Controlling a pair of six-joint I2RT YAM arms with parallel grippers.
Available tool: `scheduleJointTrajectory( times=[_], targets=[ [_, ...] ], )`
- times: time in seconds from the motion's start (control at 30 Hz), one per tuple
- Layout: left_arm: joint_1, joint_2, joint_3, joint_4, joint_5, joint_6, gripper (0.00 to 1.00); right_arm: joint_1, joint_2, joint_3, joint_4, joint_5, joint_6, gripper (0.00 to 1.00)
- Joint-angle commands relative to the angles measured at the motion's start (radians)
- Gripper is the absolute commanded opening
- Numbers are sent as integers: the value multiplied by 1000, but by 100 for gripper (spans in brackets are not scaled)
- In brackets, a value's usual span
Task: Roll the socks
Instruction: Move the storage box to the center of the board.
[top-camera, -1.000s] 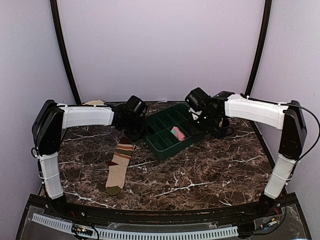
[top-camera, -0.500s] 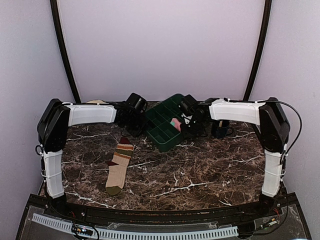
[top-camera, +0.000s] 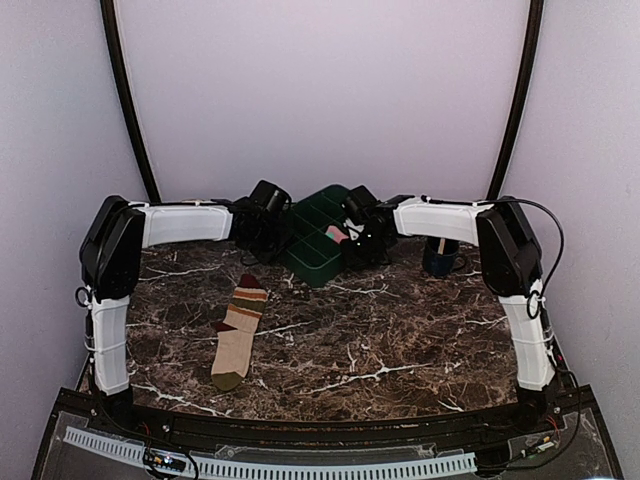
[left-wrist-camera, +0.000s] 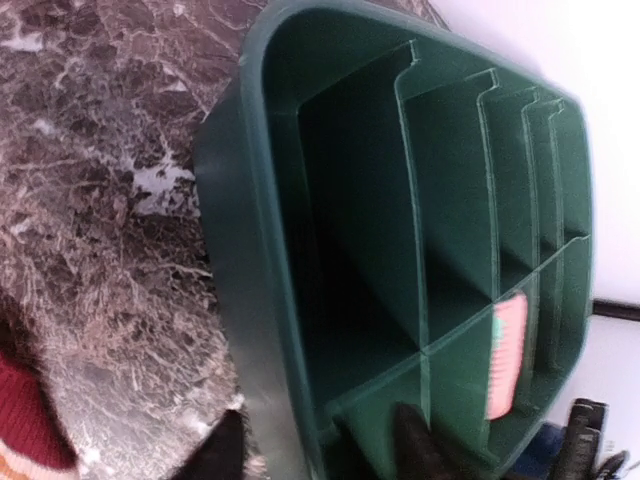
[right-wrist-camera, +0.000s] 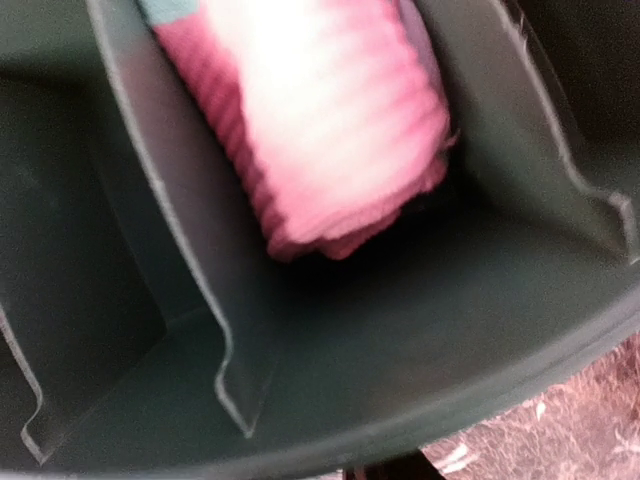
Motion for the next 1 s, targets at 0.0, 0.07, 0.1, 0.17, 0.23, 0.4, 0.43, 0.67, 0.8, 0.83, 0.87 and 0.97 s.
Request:
scheduleJointTrajectory(
  times=[0.0,0.07,0.1,0.17,0.23,0.4,0.43,0.67,0.8,0.83,0.87,0.97],
  targets=[
    [-6,-174,-34,-4,-94,119,67,-3,45,99,81,-44,-18,20],
    [-6,-235,-62,-24,-134,145,68,-3,70,139,77,-46,-26,21],
    [-6,-268,-84,-25,-145,158,68,-3,77,152,77,-45,-30,22],
    [-6,-340,-143,-42,-173,169,68,-3,72,163,84,-41,-38,24],
    [-11,-422,-219,-59,-193,176,68,-3,39,134,100,-36,-41,28],
    [-27,-630,-484,-86,-204,138,66,20,-125,-68,212,-70,-46,36],
    [-29,-667,-533,-100,-201,115,65,31,-159,-106,229,-77,-45,37],
    [-38,-876,-818,-136,-168,37,60,165,-248,-220,284,-114,2,42],
    [-38,-926,-887,-170,-144,31,60,246,-206,-186,304,-134,38,44],
    [-38,-934,-906,-169,-126,28,60,263,-192,-167,310,-134,45,44],
    [-38,-942,-924,-162,-113,28,60,276,-172,-147,315,-135,54,45],
    [-38,-958,-975,-142,-72,25,60,302,-95,-50,304,-165,77,45]
  ],
)
